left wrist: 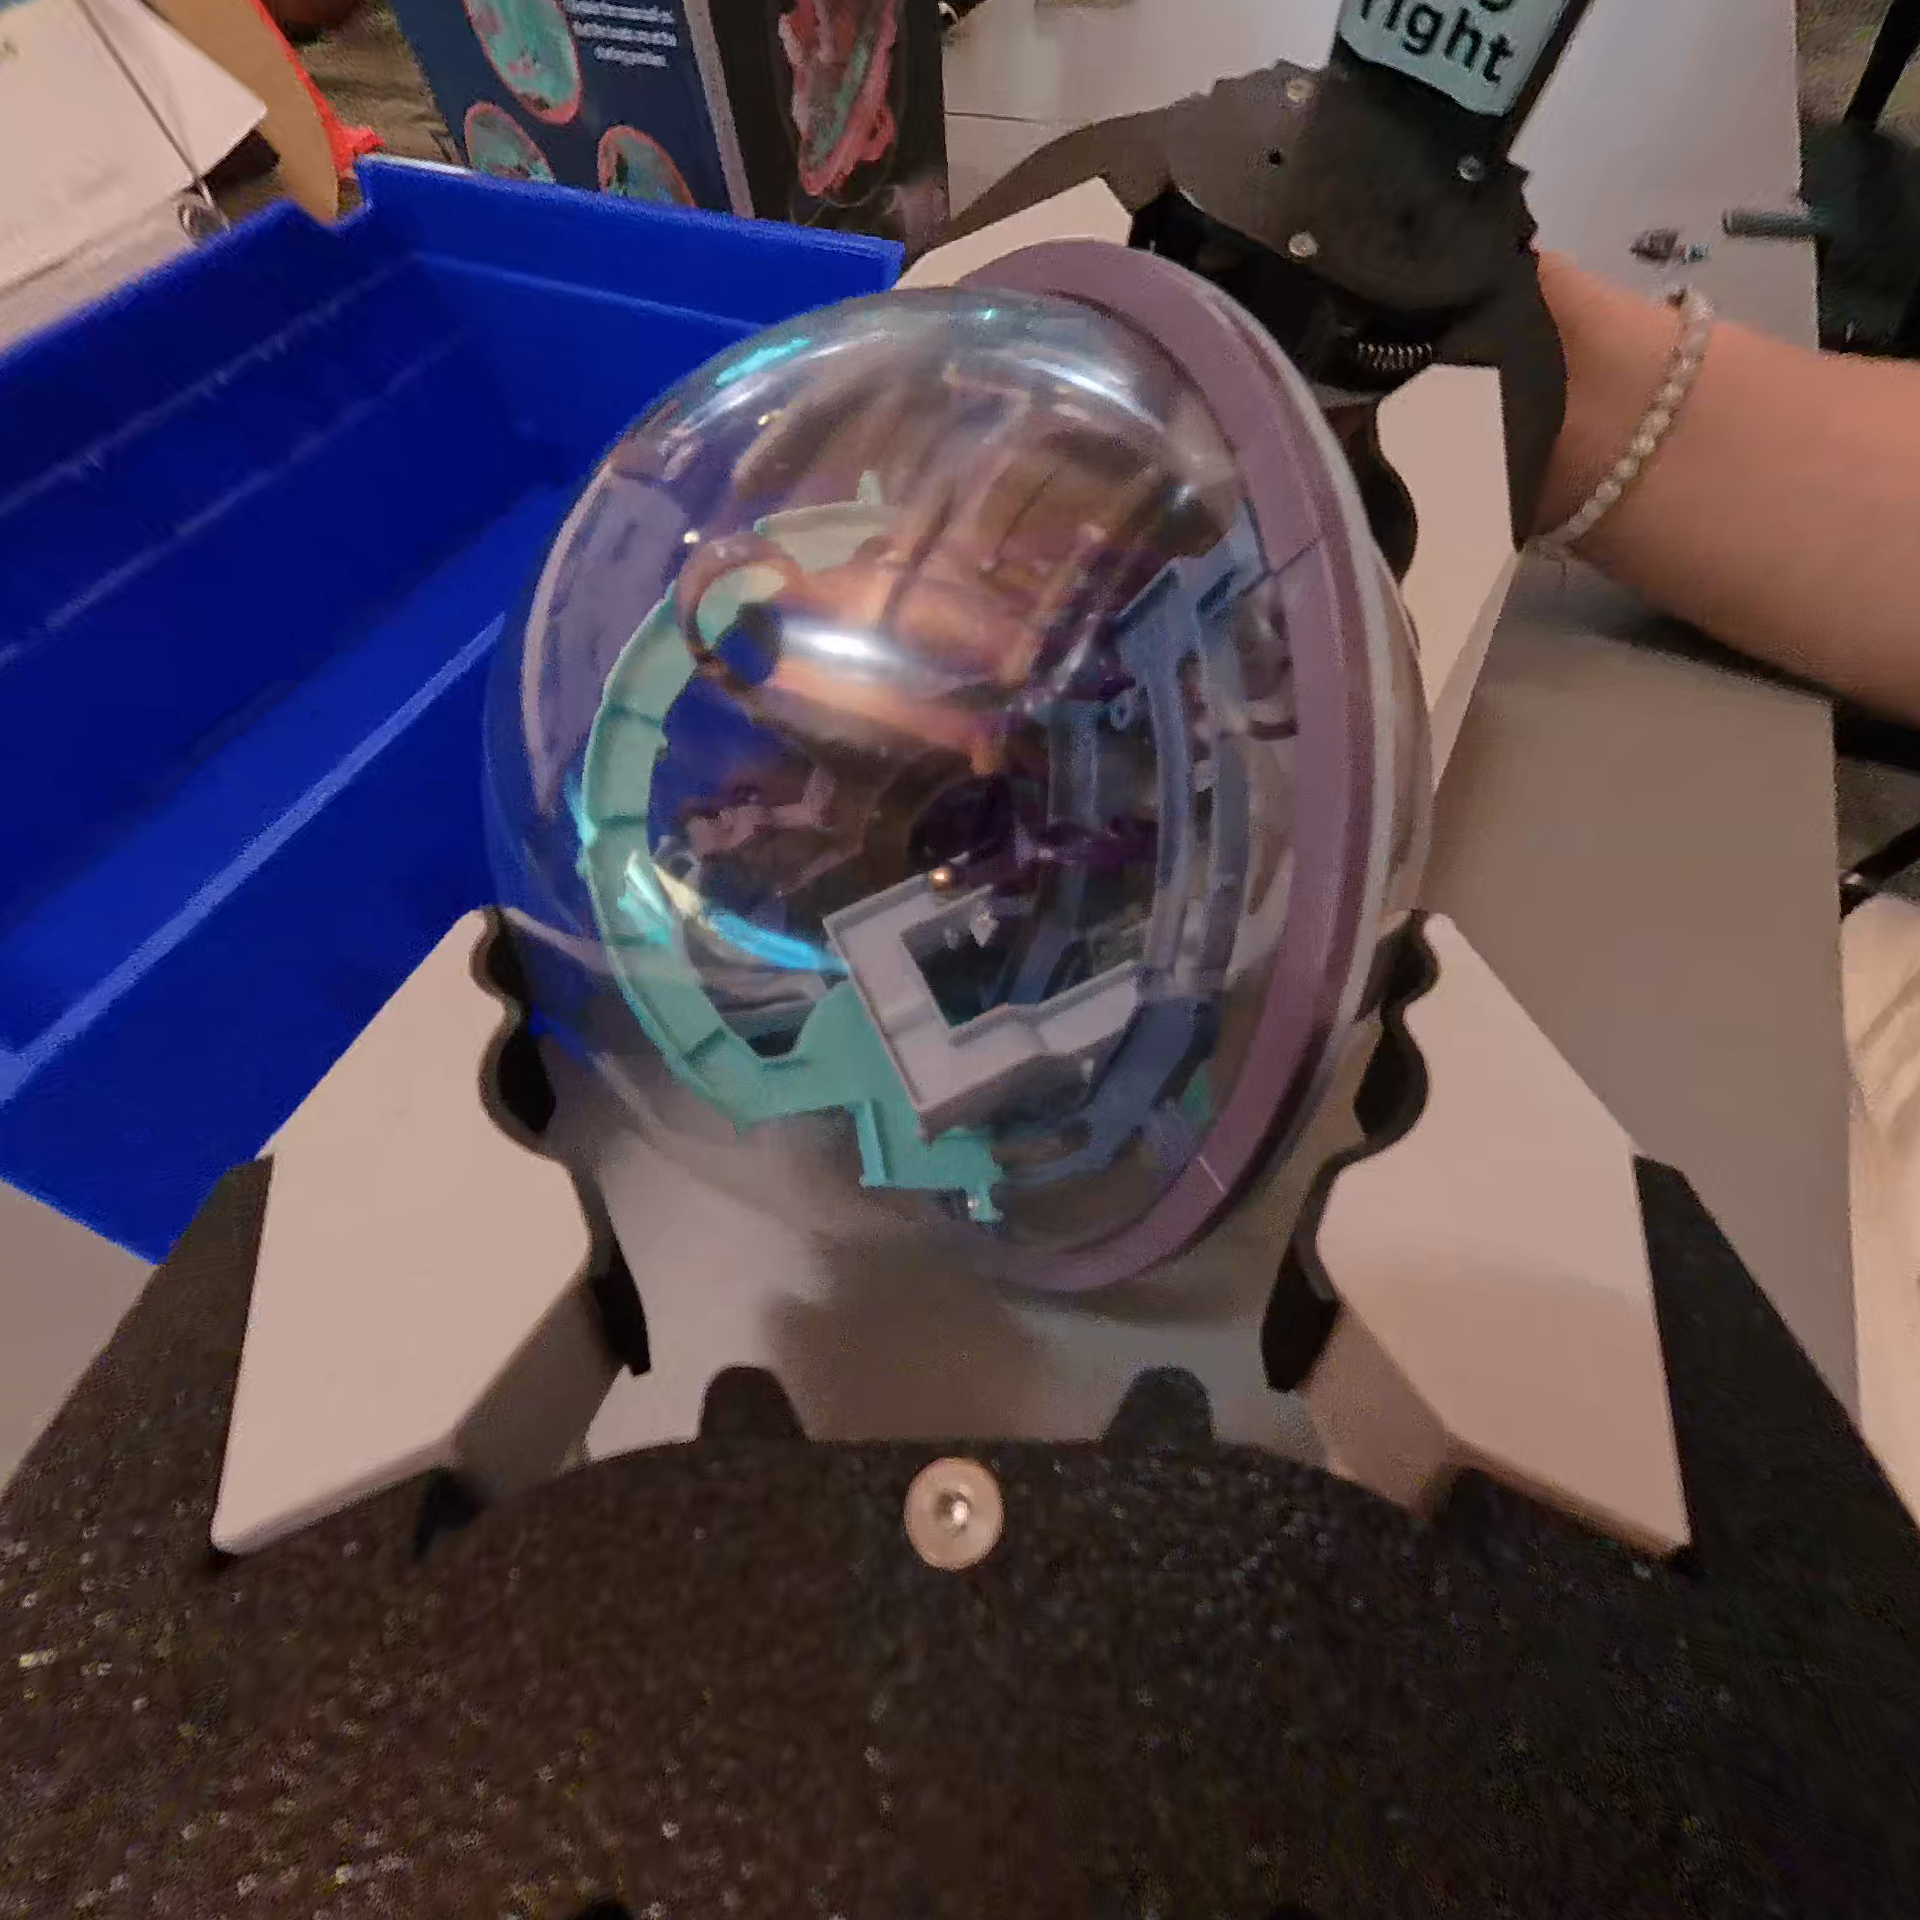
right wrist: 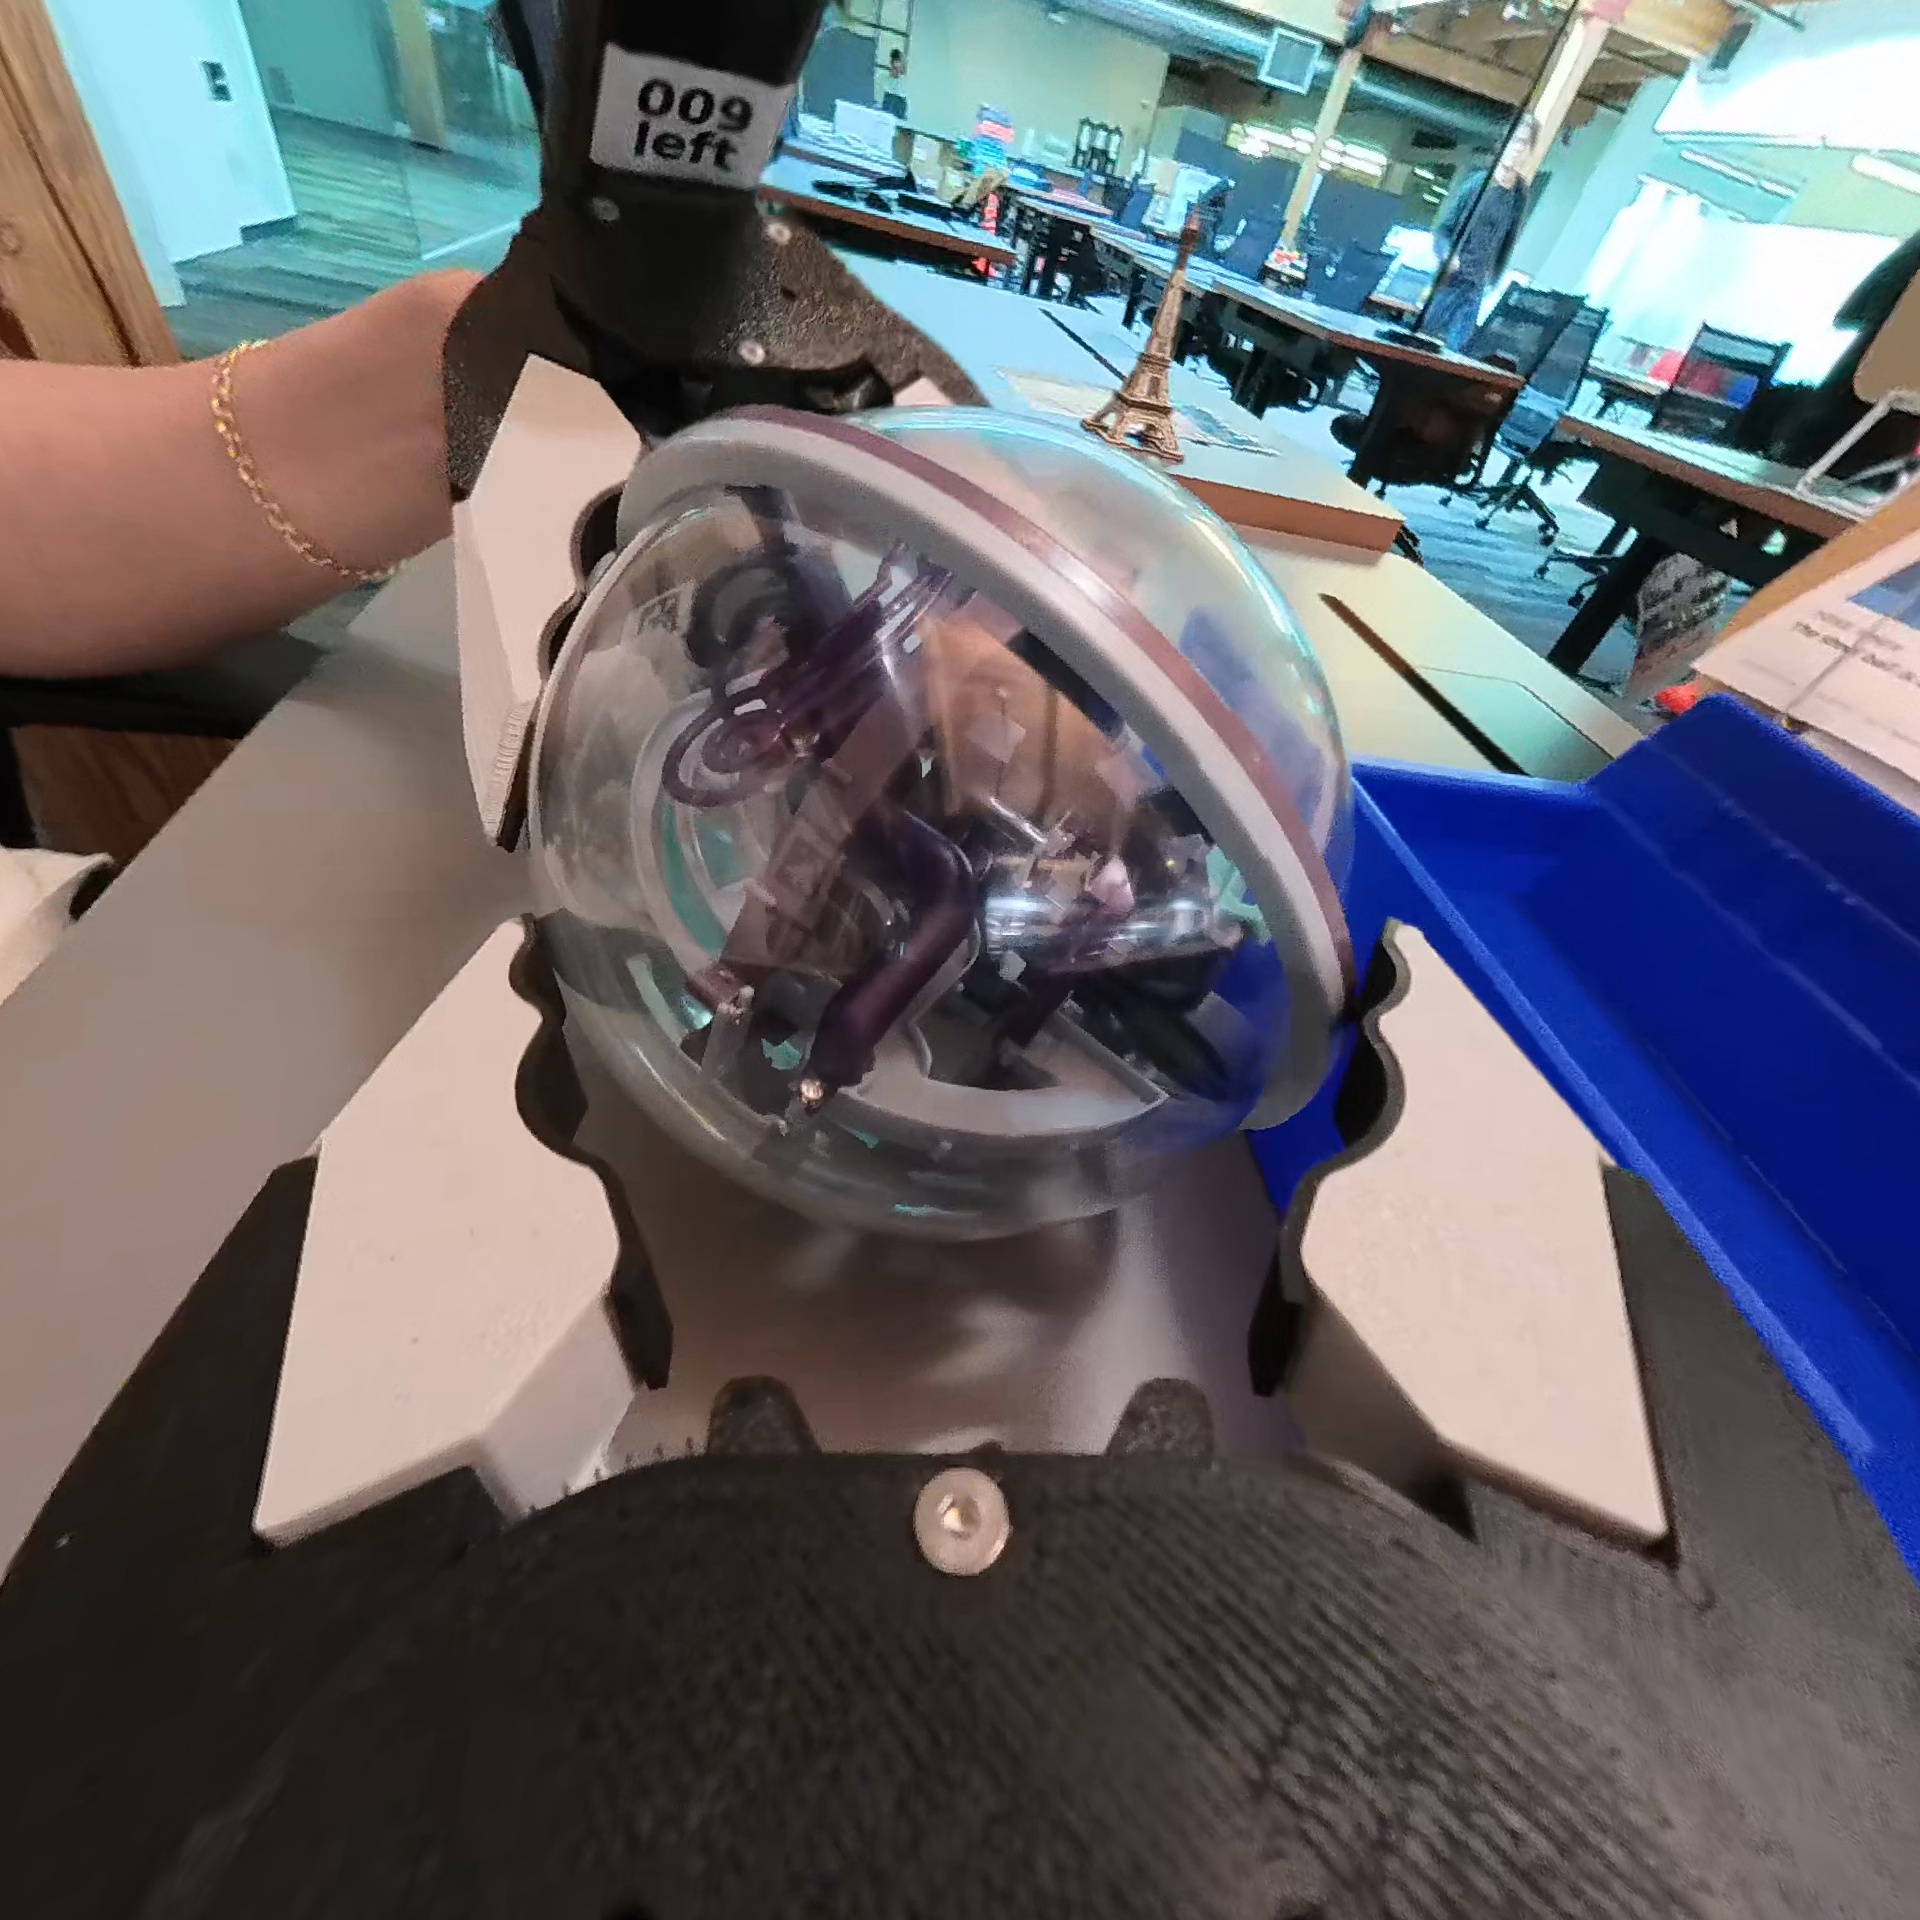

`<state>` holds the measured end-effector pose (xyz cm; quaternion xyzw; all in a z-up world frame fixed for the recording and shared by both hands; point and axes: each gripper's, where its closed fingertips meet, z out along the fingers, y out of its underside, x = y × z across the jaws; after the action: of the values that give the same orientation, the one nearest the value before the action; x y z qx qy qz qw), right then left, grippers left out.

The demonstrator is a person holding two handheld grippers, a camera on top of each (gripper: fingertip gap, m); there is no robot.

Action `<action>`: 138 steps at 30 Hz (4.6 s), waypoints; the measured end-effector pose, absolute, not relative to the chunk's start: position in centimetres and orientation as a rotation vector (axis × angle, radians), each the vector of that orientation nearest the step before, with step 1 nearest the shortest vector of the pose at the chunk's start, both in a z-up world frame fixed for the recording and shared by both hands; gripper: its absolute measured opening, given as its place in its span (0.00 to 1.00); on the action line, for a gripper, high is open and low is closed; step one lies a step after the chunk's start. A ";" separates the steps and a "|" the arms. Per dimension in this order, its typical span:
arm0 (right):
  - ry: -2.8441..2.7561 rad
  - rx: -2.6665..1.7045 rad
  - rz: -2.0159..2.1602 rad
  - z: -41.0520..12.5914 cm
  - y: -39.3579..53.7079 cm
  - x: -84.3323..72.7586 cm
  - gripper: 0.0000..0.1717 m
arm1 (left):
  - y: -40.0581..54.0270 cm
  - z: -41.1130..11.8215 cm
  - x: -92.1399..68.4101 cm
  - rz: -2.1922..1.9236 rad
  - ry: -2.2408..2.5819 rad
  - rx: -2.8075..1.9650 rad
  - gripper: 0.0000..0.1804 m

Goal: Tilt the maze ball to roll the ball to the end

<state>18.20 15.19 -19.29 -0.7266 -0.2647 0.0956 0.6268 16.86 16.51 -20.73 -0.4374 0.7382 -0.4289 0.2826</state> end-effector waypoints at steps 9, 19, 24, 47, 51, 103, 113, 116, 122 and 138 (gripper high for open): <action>-0.600 -1.658 0.240 -18.8 14.6 18.6 0.88 | 15.3 -21.0 18.0 -1.243 1.915 -1.271 0.86; -0.734 -1.601 0.201 -18.5 14.0 17.2 0.88 | 15.1 -19.6 16.0 -1.523 1.940 -1.306 0.80; -0.794 -1.574 0.137 -18.2 13.9 16.9 0.88 | 15.0 -19.9 15.9 -1.503 1.964 -1.226 0.80; -0.769 -1.455 0.137 -16.1 13.9 16.0 0.79 | 15.5 -21.5 15.5 -1.313 2.063 -1.062 0.81; -0.749 -1.457 0.125 -16.0 14.4 15.9 0.81 | 15.7 -21.5 15.5 -1.339 2.052 -1.082 0.81; -0.630 -1.622 0.148 -18.7 16.0 17.3 0.87 | 17.3 -19.9 15.7 -1.437 1.954 -1.317 0.79; -0.633 -1.617 0.145 -18.7 16.0 17.3 0.87 | 17.3 -19.9 15.7 -1.440 1.952 -1.312 0.79; -0.630 -1.617 0.147 -18.7 16.0 17.3 0.87 | 17.3 -19.9 15.7 -1.444 1.948 -1.312 0.79; -0.597 -1.639 0.175 -19.0 16.2 17.4 0.89 | 17.4 -19.8 15.7 -1.465 1.942 -1.295 0.79; -0.698 -1.623 0.044 -19.3 17.2 15.7 0.91 | 17.9 -18.1 15.3 -1.597 1.874 -1.330 0.81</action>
<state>15.66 17.20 -19.31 -0.7101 -0.3051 0.0193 0.6342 15.26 17.92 -18.11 -0.4681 0.6599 -0.5624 0.1707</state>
